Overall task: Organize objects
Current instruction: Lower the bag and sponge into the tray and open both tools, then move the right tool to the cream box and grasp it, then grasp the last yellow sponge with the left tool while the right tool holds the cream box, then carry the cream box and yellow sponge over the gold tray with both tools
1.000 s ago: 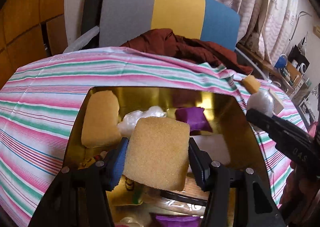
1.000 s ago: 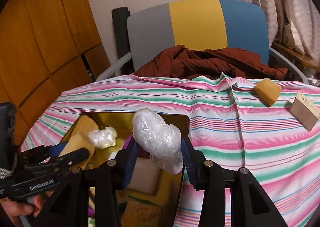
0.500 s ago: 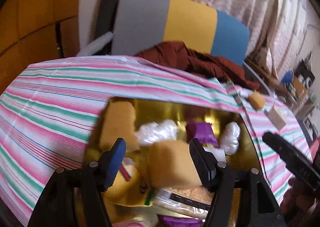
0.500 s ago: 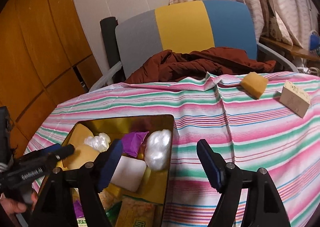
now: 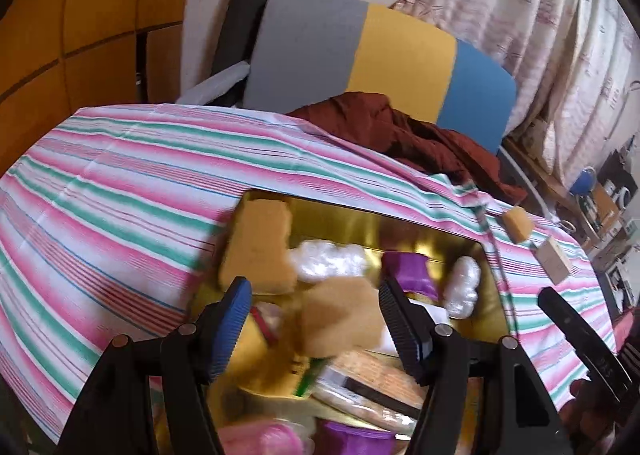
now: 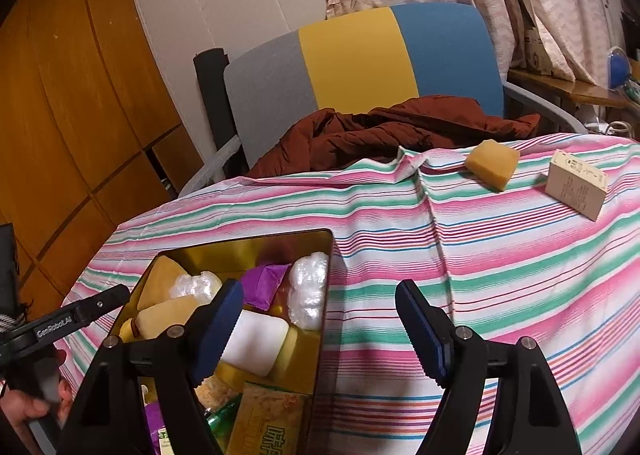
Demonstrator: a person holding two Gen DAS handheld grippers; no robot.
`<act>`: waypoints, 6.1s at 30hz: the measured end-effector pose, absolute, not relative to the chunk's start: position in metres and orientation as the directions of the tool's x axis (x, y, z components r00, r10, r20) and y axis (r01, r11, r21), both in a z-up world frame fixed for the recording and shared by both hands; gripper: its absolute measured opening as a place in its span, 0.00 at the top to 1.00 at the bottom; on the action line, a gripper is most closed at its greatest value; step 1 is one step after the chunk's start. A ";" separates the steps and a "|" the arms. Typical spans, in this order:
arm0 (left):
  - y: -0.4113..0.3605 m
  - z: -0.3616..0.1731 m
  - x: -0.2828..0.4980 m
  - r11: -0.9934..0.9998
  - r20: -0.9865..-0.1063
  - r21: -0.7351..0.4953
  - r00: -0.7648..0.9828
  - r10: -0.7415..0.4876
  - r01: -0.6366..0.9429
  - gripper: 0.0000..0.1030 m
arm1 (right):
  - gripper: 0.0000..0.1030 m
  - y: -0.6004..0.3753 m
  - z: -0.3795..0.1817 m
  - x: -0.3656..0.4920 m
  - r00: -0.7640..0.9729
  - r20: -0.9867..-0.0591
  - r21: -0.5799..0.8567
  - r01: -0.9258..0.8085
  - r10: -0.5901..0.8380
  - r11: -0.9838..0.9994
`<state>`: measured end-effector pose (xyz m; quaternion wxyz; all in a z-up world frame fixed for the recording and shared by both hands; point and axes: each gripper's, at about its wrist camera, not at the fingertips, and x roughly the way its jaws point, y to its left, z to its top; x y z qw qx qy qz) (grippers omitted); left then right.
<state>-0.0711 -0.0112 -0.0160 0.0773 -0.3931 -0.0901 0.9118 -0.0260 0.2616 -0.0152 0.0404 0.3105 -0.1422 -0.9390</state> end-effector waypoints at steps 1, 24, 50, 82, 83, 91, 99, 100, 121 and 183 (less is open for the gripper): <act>-0.007 -0.015 -0.070 -0.970 -0.703 -0.227 -0.675 0.225 -0.087 0.35 | 0.23 0.264 -0.015 -0.025 -0.805 -0.571 0.294 -0.018 -0.160 -0.956; 0.110 -0.020 -0.042 -0.894 -0.763 -0.189 -0.513 0.395 -0.407 0.35 | 0.16 0.377 -0.059 -0.019 -0.715 -0.698 0.187 -0.142 -0.030 -0.972; 0.199 -0.029 -0.029 -0.808 -0.832 -0.162 -0.362 0.420 -0.566 0.35 | 0.08 0.564 -0.045 -0.148 -0.653 -0.737 -0.069 -0.181 0.172 -0.981; 0.245 -0.006 -0.102 -0.846 -0.787 -0.130 -0.466 0.405 -0.518 0.20 | 0.50 0.490 -0.059 -0.097 -0.687 -0.715 0.006 -0.194 0.131 -0.981; 0.254 -0.008 -0.111 -0.846 -0.791 -0.125 -0.463 0.400 -0.518 0.20 | 0.50 0.493 -0.063 -0.093 -0.682 -0.716 0.009 -0.225 0.151 -0.974; 0.326 -0.037 -0.166 -0.823 -0.820 -0.030 -0.457 0.345 -0.568 0.20 | 0.50 0.498 -0.081 -0.079 -0.687 -0.702 0.030 -0.290 0.186 -0.956; 0.381 -0.072 -0.210 -0.806 -0.844 0.054 -0.458 0.279 -0.589 0.20 | 0.50 0.502 -0.087 -0.082 -0.691 -0.698 0.036 -0.297 0.189 -0.954; 0.385 -0.075 -0.213 -0.808 -0.842 0.063 -0.465 0.272 -0.586 0.20 | 0.50 0.502 -0.087 -0.082 -0.691 -0.697 0.035 -0.297 0.189 -0.954; 0.377 -0.098 -0.190 -0.829 -0.775 0.089 -0.561 0.291 -0.553 0.44 | 0.50 0.504 -0.089 -0.080 -0.688 -0.689 0.013 -0.326 0.228 -0.945; 0.099 -0.015 0.005 -0.900 -0.621 -0.098 -0.680 0.390 -0.426 0.45 | 0.50 0.285 -0.013 0.025 -0.806 -0.566 0.240 0.039 -0.172 -0.970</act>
